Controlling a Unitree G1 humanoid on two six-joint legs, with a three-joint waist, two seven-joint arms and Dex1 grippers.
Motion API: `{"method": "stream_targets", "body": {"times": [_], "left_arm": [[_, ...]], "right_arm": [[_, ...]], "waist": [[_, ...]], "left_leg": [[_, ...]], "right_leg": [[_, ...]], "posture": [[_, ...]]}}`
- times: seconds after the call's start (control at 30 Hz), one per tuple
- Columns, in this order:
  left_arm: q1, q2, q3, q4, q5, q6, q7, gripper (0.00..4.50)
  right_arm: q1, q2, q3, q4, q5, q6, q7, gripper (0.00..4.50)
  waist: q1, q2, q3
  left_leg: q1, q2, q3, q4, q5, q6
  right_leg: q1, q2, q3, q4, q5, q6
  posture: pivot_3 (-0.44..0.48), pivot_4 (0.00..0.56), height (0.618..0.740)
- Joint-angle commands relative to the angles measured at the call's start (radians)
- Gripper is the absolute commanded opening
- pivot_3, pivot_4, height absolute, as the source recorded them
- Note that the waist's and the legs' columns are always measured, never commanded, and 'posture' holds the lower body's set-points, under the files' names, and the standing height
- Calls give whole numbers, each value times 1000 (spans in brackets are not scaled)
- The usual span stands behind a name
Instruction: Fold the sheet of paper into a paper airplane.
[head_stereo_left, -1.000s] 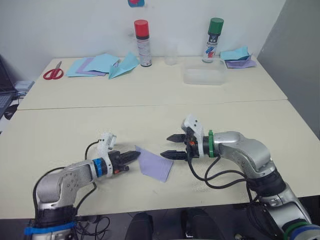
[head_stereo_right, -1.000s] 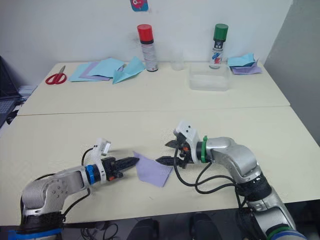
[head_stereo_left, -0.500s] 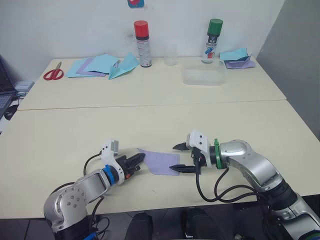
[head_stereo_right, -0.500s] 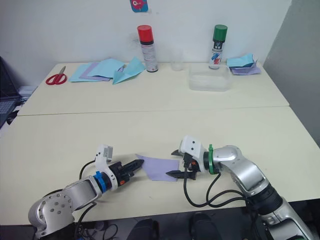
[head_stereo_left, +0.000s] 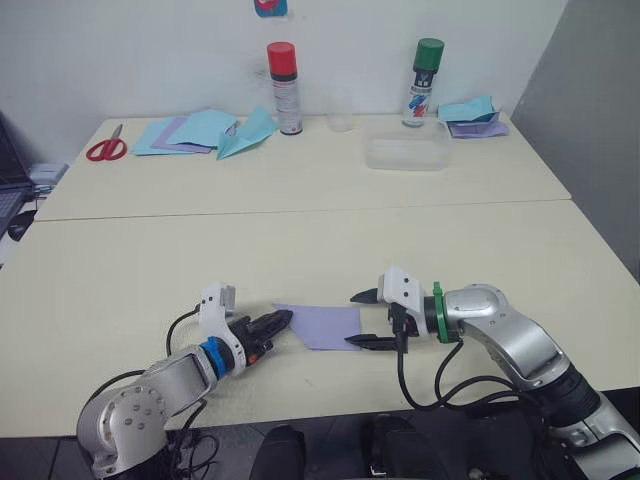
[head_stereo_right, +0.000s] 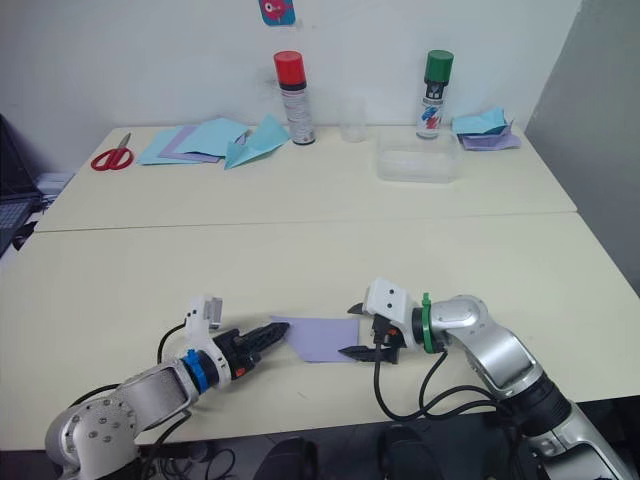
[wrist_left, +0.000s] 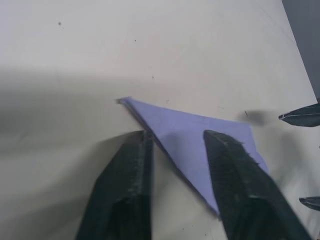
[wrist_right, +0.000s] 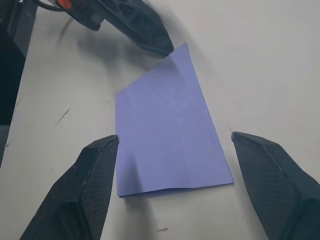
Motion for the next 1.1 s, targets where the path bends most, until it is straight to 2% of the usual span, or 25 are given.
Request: {"method": "stream_targets", "body": {"times": [0.03, 0.17, 0.23, 0.3, 0.37, 0.4, 0.5, 0.6, 0.8, 1.0, 1.1], "left_arm": [[22, 97, 57, -6, -17, -6, -28, 3165], [61, 331, 12, 41, 54, -135, -203, 4392], [81, 458, -48, 51, 134, -301, -363, 4470], [96, 546, -104, 55, 216, -493, -521, 4470], [100, 597, -147, 75, 274, -649, -652, 4470], [91, 632, -195, 110, 345, -784, -735, 4470], [29, 662, -309, 228, 488, -1059, -864, 4470], [-75, 617, -379, 338, 530, -1151, -892, 3841], [-250, 518, -512, 524, 622, -1251, -924, 1950], [-323, 481, -589, 616, 652, -1258, -991, 45], [-319, 482, -624, 616, 679, -1245, -1001, 18]], "right_arm": [[3, 3, -18, -12, -4, -26, 12, 3793], [3, -6, -12, -4, -19, -64, 31, 3793], [-1, -13, -7, 5, -34, -116, 51, 3793], [-4, -16, -5, 14, -48, -160, 69, 3793], [-7, -19, -4, 24, -62, -195, 82, 3793], [-5, -23, -1, 29, -71, -220, 91, 3793], [-1, -22, 4, 40, -93, -267, 107, 3793], [-1, -14, 4, 51, -110, -295, 111, 3793], [6, -11, 14, 59, -146, -332, 112, 3793], [10, -2, 19, 61, -182, -363, 104, 3793], [15, 1, 31, 61, -212, -397, 95, 3793]], "waist": [[0, 0, 0], [0, -1, 0], [1, 0, 1], [5, 0, 1], [9, 0, 1], [9, 0, 1], [10, 1, 1], [11, 1, 2], [9, 0, 2], [3, 0, 2], [3, 0, 2]], "left_leg": [[0, 0, 0, 0, 0, 0], [1, 1, -1, -1, 0, 0], [1, 2, -1, -1, 0, 0], [1, 2, -1, -1, 0, 0], [1, 1, 0, -1, 0, -1], [0, 1, 1, -1, 0, -1], [-1, 0, 4, -1, 0, -1], [-2, 1, 7, -1, 0, -1], [-3, 1, 7, -1, 0, -1], [-3, 2, 7, -1, 0, -1], [-3, 2, 6, -1, 0, -1]], "right_leg": [[0, 0, 0, 0, 0, 0], [0, 0, 0, 0, 0, -3], [-1, 0, -1, 0, 0, -6], [-1, 0, -2, 0, -1, -9], [-1, -1, -1, 0, -4, -15], [-1, -3, -1, 0, -5, -16], [-1, -4, 1, -2, -5, -15], [-2, -4, 0, -2, -3, -12], [-2, 2, -1, -2, -1, -8], [-3, 3, -1, -1, -1, -8], [-3, 3, -1, -1, -1, -8]], "posture": [[0, 150, 740], [0, 150, 740], [0, 150, 740], [0, 150, 740], [0, 150, 740], [0, 150, 740], [0, 150, 740], [0, 150, 740], [0, 150, 740], [0, 150, 740], [0, 150, 740]]}}
